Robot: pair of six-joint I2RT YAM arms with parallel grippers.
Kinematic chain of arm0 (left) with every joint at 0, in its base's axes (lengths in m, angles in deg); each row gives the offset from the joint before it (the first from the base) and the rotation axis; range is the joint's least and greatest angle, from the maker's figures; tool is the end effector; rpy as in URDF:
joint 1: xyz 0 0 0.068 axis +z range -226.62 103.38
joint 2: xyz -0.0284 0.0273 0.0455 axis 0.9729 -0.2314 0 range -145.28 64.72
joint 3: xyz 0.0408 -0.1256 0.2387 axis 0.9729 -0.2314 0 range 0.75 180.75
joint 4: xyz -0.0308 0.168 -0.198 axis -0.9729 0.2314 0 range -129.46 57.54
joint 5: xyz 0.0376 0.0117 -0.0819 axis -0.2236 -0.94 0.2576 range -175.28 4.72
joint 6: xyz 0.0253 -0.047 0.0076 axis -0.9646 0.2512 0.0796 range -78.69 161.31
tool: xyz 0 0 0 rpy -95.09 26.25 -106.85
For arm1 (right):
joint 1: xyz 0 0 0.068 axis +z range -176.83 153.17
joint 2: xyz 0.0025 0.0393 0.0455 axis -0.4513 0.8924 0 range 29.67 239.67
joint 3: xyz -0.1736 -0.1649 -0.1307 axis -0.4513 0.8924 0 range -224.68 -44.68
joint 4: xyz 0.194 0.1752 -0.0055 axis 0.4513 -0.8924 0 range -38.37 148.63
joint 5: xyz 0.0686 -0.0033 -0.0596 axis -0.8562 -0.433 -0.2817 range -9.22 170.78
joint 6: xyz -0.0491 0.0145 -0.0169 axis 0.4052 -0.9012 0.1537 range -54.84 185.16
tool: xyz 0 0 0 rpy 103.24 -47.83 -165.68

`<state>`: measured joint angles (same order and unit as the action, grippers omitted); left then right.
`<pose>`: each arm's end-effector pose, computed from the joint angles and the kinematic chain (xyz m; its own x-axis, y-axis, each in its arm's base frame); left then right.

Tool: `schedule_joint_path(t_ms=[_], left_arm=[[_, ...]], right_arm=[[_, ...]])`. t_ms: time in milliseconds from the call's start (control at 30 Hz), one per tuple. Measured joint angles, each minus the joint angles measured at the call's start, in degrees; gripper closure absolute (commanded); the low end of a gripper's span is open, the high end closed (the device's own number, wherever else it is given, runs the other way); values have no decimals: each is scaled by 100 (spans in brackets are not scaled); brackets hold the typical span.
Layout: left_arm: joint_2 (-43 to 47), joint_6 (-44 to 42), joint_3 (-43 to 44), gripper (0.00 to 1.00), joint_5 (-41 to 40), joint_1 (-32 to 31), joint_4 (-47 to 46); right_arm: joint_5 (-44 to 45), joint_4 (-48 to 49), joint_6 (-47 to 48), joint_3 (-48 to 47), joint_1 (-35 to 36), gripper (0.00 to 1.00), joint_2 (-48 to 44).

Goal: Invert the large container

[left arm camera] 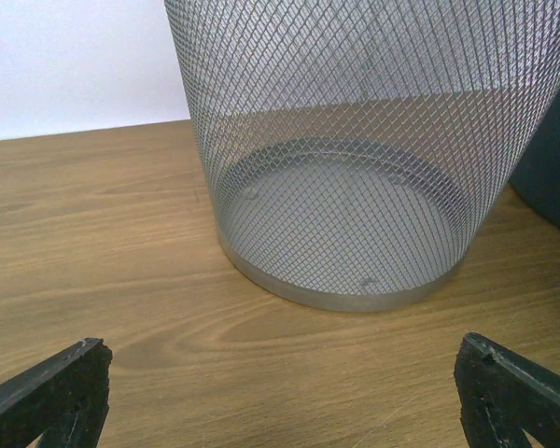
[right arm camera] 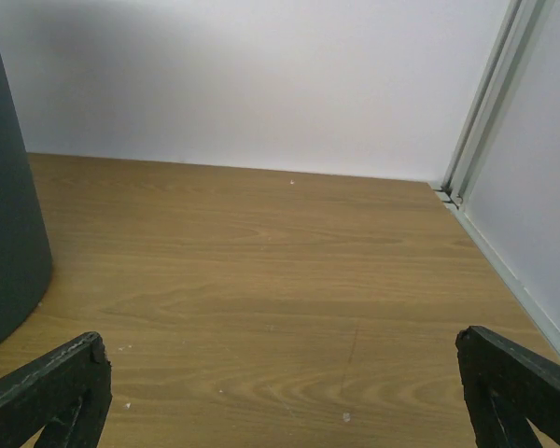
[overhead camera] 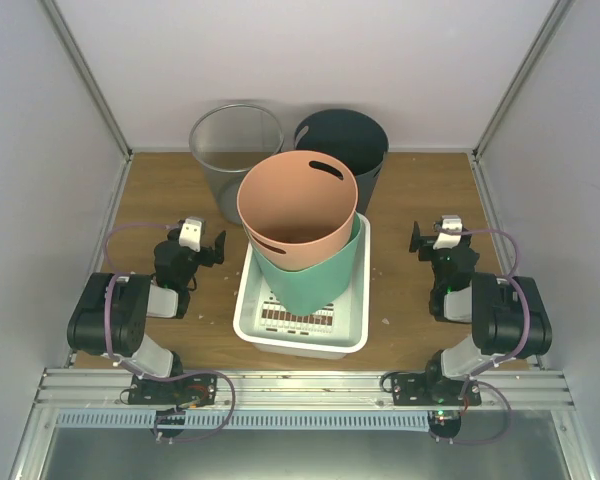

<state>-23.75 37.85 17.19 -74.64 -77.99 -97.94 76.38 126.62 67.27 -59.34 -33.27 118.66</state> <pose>0.2513 -0.0124 0.1373 -0.2214 0.0647 -0.9730 0.2166 0.9761 0.0156 0.2468 -0.0251 0.1456 -0.1109 -0.0244 -0.9935 0.0321 0.9991 -0.0281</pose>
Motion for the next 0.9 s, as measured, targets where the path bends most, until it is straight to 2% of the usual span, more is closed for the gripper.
schedule_joint_path(t_ms=[467,633,733,900], left_arm=[[2,2,0,1,-15,0,-87],[317,13,157,1,-42,48,452],[811,17,444,1,11,195,984],[1399,-22,1600,1,175,625,2181]], right_arm=[[0,7,0,0,0,0,0],[83,-293,-28,-42,0,0,-192],[210,-1438,-109,-623,-7,0,-702],[-79,-3803,-345,-3075,-26,0,-970]])
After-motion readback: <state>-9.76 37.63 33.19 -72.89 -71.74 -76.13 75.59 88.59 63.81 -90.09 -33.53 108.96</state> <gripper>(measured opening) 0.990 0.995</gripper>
